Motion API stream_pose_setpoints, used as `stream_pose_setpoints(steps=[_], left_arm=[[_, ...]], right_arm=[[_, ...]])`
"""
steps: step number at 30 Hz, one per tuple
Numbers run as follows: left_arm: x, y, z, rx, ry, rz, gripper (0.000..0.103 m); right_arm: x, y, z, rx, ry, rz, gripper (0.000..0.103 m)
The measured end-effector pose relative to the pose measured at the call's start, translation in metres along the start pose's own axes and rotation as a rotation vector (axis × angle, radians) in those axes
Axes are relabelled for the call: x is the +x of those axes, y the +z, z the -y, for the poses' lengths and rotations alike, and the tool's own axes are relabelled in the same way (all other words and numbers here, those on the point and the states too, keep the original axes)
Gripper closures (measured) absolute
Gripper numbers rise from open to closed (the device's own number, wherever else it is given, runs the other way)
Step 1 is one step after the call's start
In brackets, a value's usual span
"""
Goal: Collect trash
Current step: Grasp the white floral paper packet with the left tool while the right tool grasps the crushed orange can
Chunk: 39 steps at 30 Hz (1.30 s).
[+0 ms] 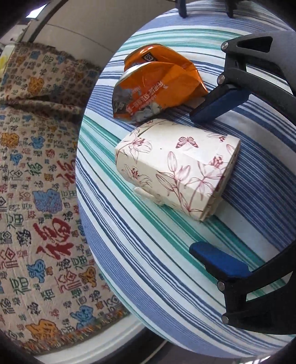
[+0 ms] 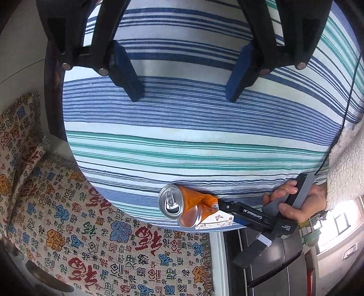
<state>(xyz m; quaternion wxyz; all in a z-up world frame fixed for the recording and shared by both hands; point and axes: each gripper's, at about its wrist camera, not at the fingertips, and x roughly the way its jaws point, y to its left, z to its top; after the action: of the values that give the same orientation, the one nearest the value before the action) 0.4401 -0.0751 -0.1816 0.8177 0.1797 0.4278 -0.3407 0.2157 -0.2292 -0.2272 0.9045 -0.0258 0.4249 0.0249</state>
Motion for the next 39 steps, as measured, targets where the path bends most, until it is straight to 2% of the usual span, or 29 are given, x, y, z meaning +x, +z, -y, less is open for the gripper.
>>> stream_pose_setpoints(steps=[2, 4, 6, 8, 14, 20, 22, 24, 25, 26, 29, 32, 37, 39], left_arm=[[0.002, 0.003, 0.003, 0.028, -0.015, 0.003, 0.001], [0.000, 0.004, 0.007, 0.047, -0.037, 0.016, 0.009], [-0.004, 0.003, 0.008, 0.055, -0.044, 0.035, 0.026], [-0.006, 0.003, 0.008, 0.058, -0.039, 0.041, 0.028], [-0.018, -0.013, 0.011, 0.050, 0.008, 0.051, 0.030], [-0.052, -0.062, 0.003, -0.065, 0.072, 0.043, 0.030], [-0.065, -0.081, 0.004, -0.099, 0.092, 0.044, 0.030], [-0.076, -0.096, 0.007, -0.135, 0.118, 0.043, 0.030], [-0.081, -0.103, 0.009, -0.153, 0.131, 0.044, 0.030], [-0.085, -0.109, 0.012, -0.174, 0.144, 0.044, 0.030], [-0.095, -0.124, 0.021, -0.228, 0.175, 0.036, 0.030], [-0.104, -0.137, 0.034, -0.283, 0.212, 0.036, 0.029], [-0.121, -0.160, 0.057, -0.375, 0.265, 0.028, 0.029], [-0.129, -0.171, 0.066, -0.401, 0.275, 0.036, 0.026]], right_arm=[[0.006, 0.006, 0.007, -0.006, 0.007, 0.005, 0.014], [0.016, 0.016, 0.014, -0.018, 0.015, 0.021, 0.008], [0.029, 0.031, 0.018, -0.049, 0.035, 0.008, 0.005], [0.043, 0.049, 0.019, -0.071, 0.054, 0.001, 0.001], [0.076, 0.102, 0.024, -0.132, 0.102, -0.015, 0.001], [0.091, 0.126, 0.016, -0.197, 0.157, -0.019, 0.002], [0.093, 0.133, 0.011, -0.215, 0.152, -0.013, 0.002], [0.093, 0.139, 0.008, -0.220, 0.156, -0.004, 0.007], [0.092, 0.140, 0.007, -0.208, 0.182, -0.006, 0.023], [0.089, 0.141, 0.006, -0.191, 0.172, 0.008, 0.043], [0.079, 0.137, 0.008, -0.129, 0.157, -0.006, 0.044], [0.061, 0.119, 0.000, -0.113, 0.112, -0.008, 0.045], [0.010, 0.075, -0.024, -0.094, -0.012, 0.006, 0.045], [-0.006, 0.059, -0.034, -0.069, 0.009, -0.002, 0.044]])
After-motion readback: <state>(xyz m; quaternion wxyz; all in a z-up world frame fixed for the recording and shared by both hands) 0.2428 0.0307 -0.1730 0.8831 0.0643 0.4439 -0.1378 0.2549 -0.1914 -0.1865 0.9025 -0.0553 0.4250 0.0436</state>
